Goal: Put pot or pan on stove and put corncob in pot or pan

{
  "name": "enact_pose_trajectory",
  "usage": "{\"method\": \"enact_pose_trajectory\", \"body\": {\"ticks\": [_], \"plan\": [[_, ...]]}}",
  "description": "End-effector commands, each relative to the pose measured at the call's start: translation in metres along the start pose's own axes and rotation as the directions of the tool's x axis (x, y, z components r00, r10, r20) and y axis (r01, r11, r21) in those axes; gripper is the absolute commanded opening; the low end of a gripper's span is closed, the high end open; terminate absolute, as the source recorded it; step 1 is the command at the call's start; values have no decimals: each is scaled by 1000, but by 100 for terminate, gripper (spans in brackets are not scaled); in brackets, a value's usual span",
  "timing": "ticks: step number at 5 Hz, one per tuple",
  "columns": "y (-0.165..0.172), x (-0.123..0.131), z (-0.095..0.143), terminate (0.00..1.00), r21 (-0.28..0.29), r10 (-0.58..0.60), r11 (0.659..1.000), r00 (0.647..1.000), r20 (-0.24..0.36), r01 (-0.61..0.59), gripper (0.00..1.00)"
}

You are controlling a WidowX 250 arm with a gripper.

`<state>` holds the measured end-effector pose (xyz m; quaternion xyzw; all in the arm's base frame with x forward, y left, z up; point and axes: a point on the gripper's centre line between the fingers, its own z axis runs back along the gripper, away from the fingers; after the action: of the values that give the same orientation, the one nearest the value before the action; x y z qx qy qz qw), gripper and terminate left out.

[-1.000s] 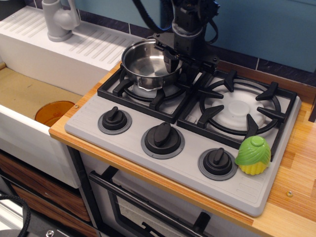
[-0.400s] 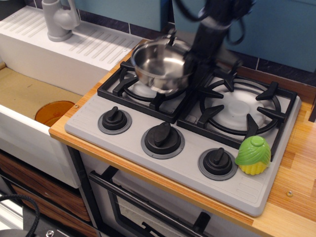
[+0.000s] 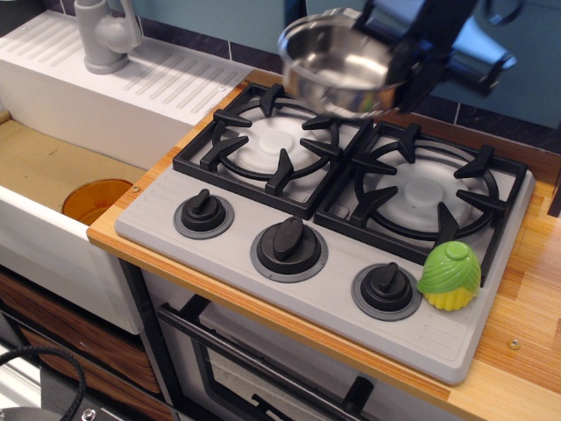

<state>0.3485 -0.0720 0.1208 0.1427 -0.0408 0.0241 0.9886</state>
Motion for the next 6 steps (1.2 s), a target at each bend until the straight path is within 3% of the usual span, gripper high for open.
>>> {"method": "enact_pose_trajectory", "body": {"ticks": [1, 4, 5, 6], "plan": [[-41, 15, 5, 0, -33, 36, 999, 994, 103, -33, 0], [-67, 4, -29, 0, -76, 43, 997, 988, 148, -32, 0], [-68, 7, -37, 0, -93, 38, 995, 985, 170, -23, 100], [-66, 9, -30, 0, -89, 30, 996, 987, 157, -16, 100]]}}
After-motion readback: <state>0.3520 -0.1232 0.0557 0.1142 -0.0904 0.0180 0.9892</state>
